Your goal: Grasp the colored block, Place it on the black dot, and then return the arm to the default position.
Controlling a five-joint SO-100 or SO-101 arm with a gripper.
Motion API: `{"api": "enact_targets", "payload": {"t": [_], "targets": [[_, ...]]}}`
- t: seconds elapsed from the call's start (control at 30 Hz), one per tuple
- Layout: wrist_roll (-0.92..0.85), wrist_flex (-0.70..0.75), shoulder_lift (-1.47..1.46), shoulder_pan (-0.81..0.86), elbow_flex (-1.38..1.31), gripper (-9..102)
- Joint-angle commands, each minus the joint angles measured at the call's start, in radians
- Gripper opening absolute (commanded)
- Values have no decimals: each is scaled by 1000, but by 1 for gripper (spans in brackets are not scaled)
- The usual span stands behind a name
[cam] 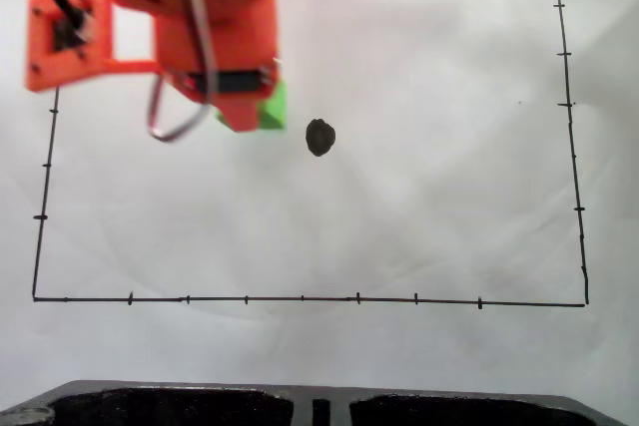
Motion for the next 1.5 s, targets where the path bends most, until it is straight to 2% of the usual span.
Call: {"api": "enact_targets", "payload": {"t": [0.0, 0.37, 0.93, 1.27, 1.47], "targets": [[28, -15, -18, -51, -57, 11], [92, -55, -123, -146, -78, 11], [78, -133, -204, -101, -61, 11], [86, -118, -212, -86, -74, 12], [94, -91, -129, -72, -63, 17]]}}
